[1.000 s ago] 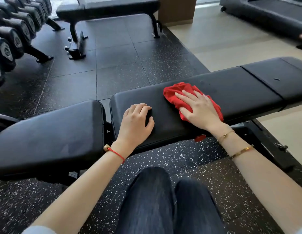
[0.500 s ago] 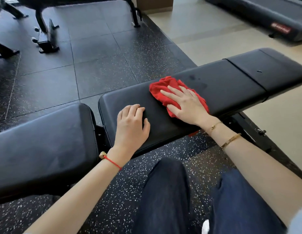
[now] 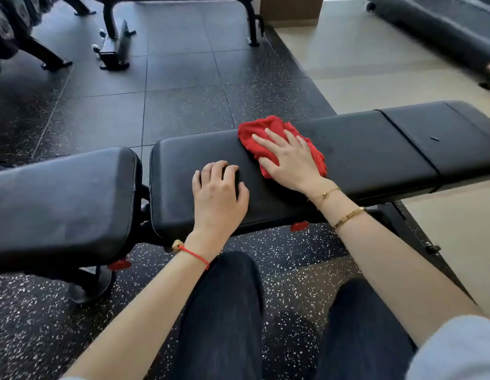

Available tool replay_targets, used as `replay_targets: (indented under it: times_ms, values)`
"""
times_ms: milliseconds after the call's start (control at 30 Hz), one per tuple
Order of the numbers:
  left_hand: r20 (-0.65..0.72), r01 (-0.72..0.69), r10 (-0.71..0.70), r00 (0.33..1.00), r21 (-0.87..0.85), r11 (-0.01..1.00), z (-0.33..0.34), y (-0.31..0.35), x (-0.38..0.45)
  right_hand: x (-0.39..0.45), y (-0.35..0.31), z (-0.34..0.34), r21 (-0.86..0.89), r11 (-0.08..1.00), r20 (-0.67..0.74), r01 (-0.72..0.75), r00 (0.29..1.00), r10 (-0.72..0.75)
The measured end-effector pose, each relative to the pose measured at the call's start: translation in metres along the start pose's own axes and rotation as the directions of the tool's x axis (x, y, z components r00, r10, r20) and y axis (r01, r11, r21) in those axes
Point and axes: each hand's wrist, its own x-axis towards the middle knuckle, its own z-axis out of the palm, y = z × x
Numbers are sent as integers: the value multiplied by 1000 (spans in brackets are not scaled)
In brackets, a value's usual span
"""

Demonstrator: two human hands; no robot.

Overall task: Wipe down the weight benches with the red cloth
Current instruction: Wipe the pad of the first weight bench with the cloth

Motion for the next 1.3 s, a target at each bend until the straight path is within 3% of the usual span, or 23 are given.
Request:
replay_targets:
  times_ms: [100, 167, 267, 367, 467, 633, 767, 867, 1000, 1133, 1300]
  values:
    - [-30, 15, -14, 999, 9, 1000, 3, 2, -2, -25, 6, 0, 27, 987, 6, 159, 987, -160]
    - [-47, 27, -28, 998, -8, 1000, 4, 3, -3, -37, 22, -2, 57, 980, -4, 190, 982, -190]
    - [-77, 23, -21, 997, 18, 1000, 4, 6, -5, -39, 58, -6, 68, 987, -28, 148, 989, -146]
    - [-84, 21, -17, 996, 48, 999, 4, 9, -5, -11, 88, -11, 49, 999, -22, 15, 1000, -14]
    - [-71, 28, -23, 997, 74, 997, 4, 11, -4, 26, 84, -12, 36, 999, 21, -38, 999, 37]
    - [-101, 20, -8, 995, 120, 993, 6, 10, -5, 28, 42, -1, 61, 983, 38, 174, 984, -177]
    - [-105, 33, -19, 994, 131, 991, 4, 11, -7, -16, 55, -1, 101, 939, -8, 329, 944, -330]
    - [-98, 36, -25, 995, 119, 992, 3, 12, -7, -30, 89, -6, 113, 945, -54, 308, 951, -303]
    - [-91, 39, -28, 995, 111, 993, 1, 15, -6, -2, 125, -15, 79, 983, -50, 167, 985, -164]
    - [-91, 38, -28, 995, 112, 993, 2, 15, -6, 29, 112, -15, 56, 997, -20, 49, 999, -48]
    - [-75, 35, -27, 997, 119, 992, 1, 19, -9, 6, 66, -6, 82, 971, 13, 225, 974, -227]
